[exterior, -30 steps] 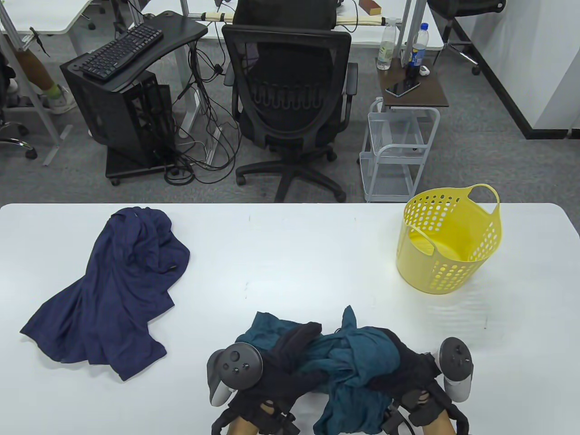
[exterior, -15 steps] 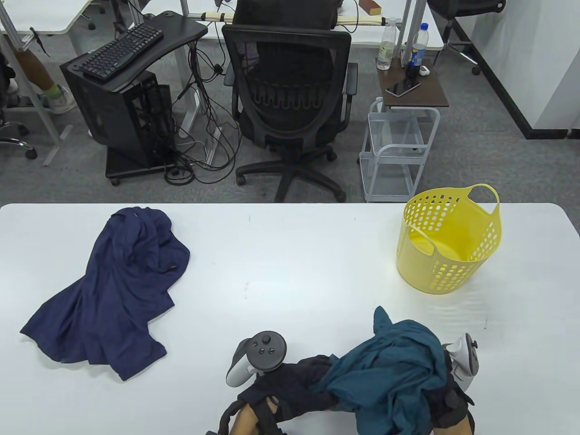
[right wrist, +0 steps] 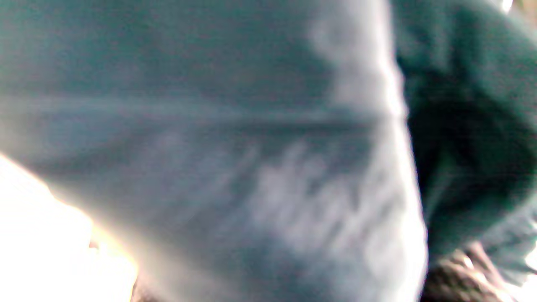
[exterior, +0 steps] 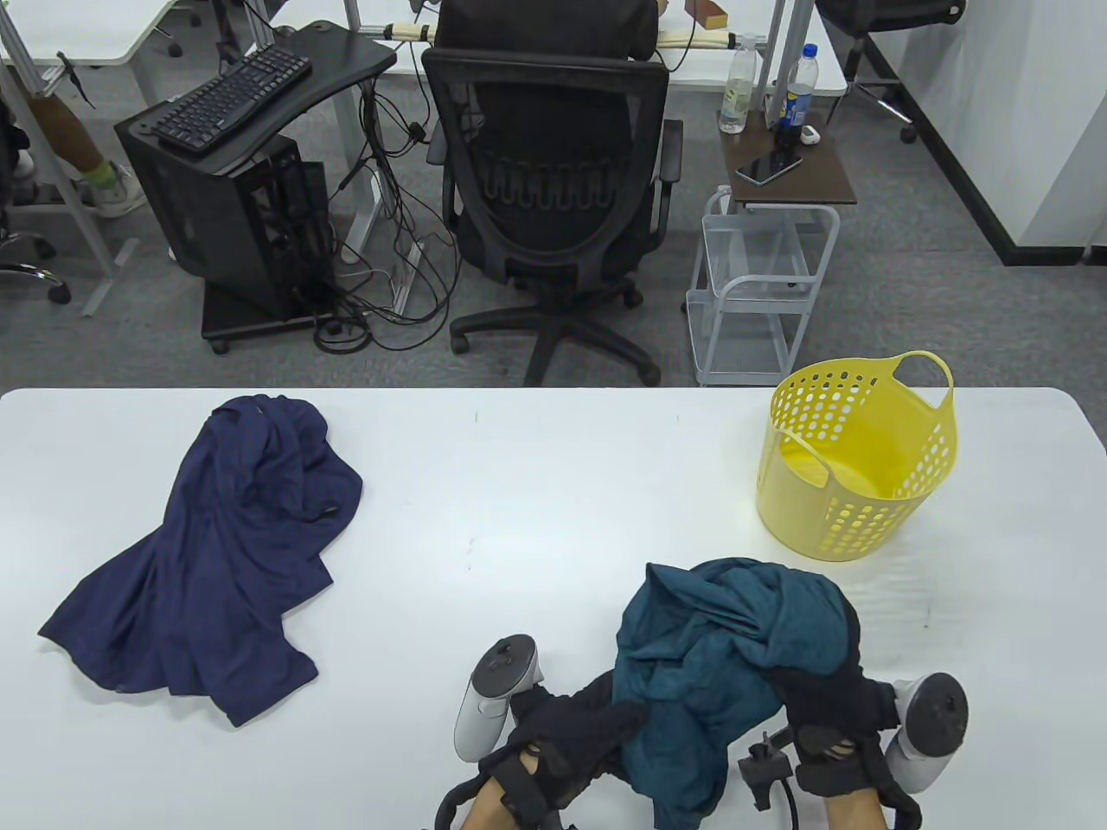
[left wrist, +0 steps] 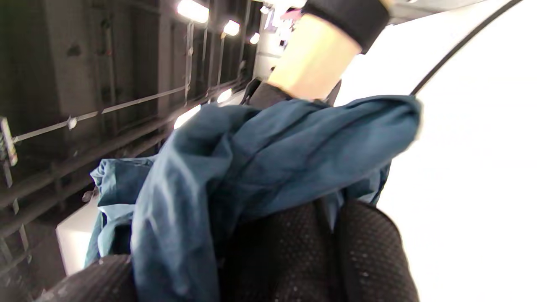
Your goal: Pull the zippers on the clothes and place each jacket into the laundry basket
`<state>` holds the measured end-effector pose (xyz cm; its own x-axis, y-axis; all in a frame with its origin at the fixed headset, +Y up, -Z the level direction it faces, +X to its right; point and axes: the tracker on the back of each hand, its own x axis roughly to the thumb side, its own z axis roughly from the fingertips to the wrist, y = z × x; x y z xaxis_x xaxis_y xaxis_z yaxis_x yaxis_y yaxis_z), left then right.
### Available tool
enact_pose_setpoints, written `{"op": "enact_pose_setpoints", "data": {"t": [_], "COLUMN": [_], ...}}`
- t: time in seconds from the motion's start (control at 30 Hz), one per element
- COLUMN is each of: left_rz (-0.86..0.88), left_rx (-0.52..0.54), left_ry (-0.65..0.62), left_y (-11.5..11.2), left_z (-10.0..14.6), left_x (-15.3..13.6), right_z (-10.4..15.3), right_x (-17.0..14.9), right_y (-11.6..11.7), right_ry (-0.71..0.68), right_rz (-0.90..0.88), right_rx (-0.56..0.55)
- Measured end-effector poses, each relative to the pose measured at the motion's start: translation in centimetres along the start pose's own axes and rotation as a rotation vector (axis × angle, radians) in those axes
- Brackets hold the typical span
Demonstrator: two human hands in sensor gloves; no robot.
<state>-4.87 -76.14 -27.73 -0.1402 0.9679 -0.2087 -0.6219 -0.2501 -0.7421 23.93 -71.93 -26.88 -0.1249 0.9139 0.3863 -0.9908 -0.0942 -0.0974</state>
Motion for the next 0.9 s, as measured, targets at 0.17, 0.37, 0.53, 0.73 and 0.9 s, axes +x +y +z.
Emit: {"op": "enact_pose_setpoints", "data": {"t": [0.17,0.37,0.53,0.73,0.9], "left_rz": [0.259,0.234,0.102,-0.339,-0.678], "left_rx": [0.119,0.133,0.107,0.276,0.533], "left_ry": [-0.018,0.022,0.050,0.139,0.126], "left_y": [1.4,1.7,1.2,2.3,3.6], "left_z": [1.1,1.4,0.8,1.3,3.0], "left_x": [-0.9,-1.5,-1.5,-0.2,1.8], "right_z": [0.3,1.1,1.2,1.1,-0.2], "right_x": [0.9,0.5,1.6,1.3,4.0], "right_y": [3.3,7.0,7.3,5.8,3.0], "right_ry": [-0.054,0.003,-0.189,-0.179,-0.176], "right_rz": [0.265,0.639,0.995,0.905,0.704], "right_rx": [0.293,0.569,0.278,0.116,-0.075]}}
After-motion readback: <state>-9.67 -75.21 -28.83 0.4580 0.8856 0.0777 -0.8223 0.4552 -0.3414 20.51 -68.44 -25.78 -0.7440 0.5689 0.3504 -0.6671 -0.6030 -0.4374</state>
